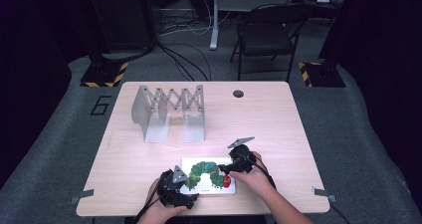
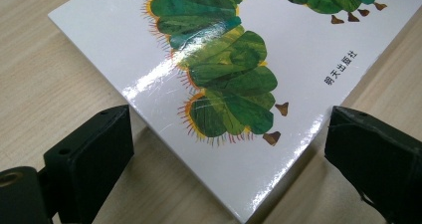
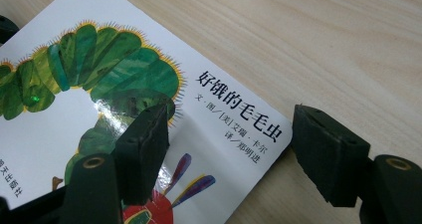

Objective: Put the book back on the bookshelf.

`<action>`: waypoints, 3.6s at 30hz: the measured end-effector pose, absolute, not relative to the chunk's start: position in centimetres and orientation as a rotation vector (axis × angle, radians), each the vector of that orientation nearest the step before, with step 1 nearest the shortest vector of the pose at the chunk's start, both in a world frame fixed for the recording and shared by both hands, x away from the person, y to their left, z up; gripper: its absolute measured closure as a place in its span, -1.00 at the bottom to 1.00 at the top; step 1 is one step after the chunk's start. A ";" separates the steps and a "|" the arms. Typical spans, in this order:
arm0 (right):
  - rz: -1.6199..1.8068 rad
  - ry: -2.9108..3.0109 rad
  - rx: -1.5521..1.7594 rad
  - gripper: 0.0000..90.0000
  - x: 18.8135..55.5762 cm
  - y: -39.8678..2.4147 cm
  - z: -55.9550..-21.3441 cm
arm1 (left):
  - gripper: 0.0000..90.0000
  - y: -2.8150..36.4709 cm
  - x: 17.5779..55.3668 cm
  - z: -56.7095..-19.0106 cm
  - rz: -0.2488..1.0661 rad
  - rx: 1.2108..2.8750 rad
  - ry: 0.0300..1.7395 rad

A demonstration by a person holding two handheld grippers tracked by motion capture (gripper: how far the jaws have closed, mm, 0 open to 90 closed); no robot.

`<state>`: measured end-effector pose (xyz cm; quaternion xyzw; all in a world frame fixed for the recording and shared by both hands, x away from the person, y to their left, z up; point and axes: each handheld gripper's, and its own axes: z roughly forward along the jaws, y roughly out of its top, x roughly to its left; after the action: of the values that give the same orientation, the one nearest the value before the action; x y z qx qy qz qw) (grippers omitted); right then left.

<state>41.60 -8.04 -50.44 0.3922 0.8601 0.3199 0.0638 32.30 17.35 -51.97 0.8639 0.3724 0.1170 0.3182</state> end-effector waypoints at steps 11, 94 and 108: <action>0.925 2.619 1.255 -0.26 44.1 -8.1 -50.0 | -0.86 17.1 34.4 -51.8 0.292 2.243 1.022; 0.962 2.576 1.362 -0.25 43.9 -8.4 -48.7 | -1.00 15.4 32.8 -52.3 0.402 2.255 1.064; 0.986 2.563 1.323 -0.24 43.7 -8.5 -47.8 | -1.00 15.3 33.0 -52.3 0.400 2.258 1.081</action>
<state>43.66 -8.51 -47.83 0.4336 0.8398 0.3232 0.0468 32.97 15.27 -52.27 0.8501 0.4068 0.1506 0.2986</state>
